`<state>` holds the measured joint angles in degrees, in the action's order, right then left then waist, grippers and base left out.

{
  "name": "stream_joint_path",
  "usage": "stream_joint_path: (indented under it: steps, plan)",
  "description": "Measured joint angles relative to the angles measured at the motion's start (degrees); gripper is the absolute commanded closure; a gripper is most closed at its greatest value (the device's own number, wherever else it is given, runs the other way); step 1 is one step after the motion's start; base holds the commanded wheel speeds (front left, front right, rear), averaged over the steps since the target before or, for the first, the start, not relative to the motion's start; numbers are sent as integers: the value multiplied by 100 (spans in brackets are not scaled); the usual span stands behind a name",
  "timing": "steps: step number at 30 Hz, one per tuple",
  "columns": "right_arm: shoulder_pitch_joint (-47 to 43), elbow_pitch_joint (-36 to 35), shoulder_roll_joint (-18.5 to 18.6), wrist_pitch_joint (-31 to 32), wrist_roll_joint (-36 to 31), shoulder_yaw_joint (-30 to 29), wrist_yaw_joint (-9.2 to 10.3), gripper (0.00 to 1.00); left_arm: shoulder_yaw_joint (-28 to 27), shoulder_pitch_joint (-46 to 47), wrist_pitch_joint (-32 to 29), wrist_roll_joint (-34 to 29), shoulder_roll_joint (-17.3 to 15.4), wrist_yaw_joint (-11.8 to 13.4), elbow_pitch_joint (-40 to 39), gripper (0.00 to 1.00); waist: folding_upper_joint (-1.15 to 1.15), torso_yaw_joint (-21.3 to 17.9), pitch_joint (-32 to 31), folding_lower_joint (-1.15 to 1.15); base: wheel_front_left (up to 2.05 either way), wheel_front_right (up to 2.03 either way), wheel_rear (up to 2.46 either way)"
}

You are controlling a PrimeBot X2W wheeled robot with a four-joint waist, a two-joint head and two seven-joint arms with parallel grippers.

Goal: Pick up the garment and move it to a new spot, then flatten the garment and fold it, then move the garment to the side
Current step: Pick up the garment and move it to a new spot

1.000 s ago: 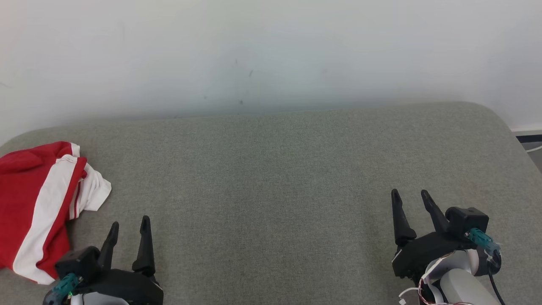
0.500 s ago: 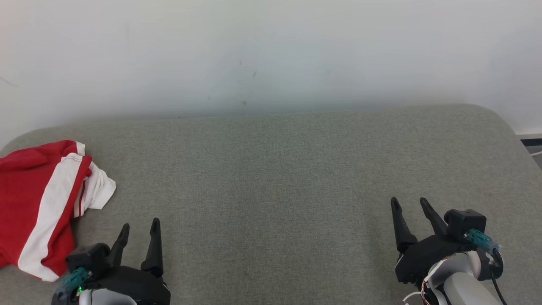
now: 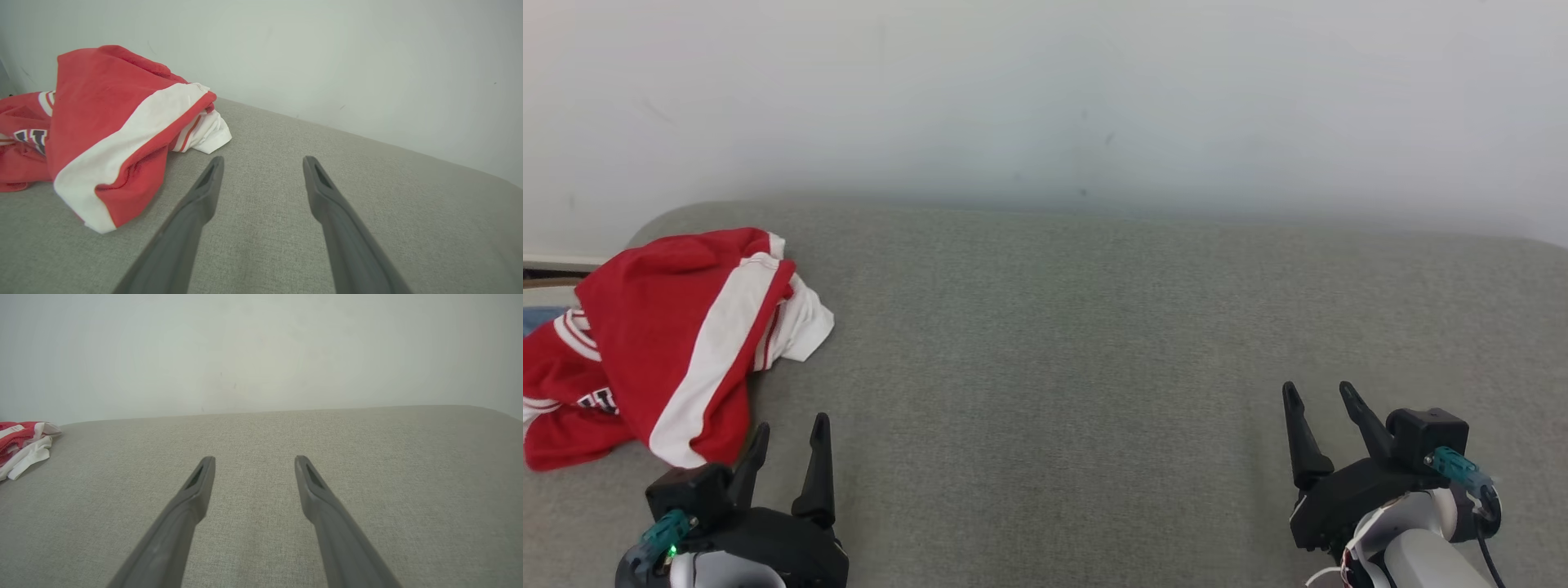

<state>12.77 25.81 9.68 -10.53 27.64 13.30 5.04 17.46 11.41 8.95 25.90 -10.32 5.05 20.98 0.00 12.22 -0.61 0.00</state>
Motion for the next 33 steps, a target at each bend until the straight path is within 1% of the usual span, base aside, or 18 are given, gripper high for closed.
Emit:
stream_joint_path:
  steps: [2,3,11,15,21,24,28,30,33]
  plan:
    - [58,-7,-10,4,-8,37,-1,0,-29,-63,0,0,-29,3,-35,0,0,158,10,0,0,0,0]
    - [58,-7,-10,4,-8,37,-1,0,-29,-63,0,0,-29,3,-35,0,0,158,10,0,0,0,0]
    - [121,-42,-25,46,-46,68,-8,0,-55,-110,-2,-1,-26,47,-149,0,0,812,60,0,0,0,0]
    - [118,-145,14,44,-52,-20,3,0,-53,-98,-37,0,-11,48,-169,0,0,1146,96,0,0,0,0]
    - [211,-147,-4,53,-98,58,8,0,-196,-99,-34,10,-42,57,-202,0,0,1573,182,0,0,0,0]
    - [213,-155,-2,96,-102,78,9,0,-203,-99,-35,11,-43,58,-204,0,0,1696,224,0,0,0,0]
    - [146,-348,21,103,-103,81,27,0,-163,-16,-109,11,-26,66,-205,0,0,1751,305,0,0,0,0]
    - [75,-474,87,156,-140,86,34,0,-111,164,-234,11,-8,57,-189,0,0,1759,352,0,0,0,0]
    - [-1,-681,222,208,-179,83,52,0,-124,534,-576,142,111,53,-33,0,0,1762,443,0,0,0,0]
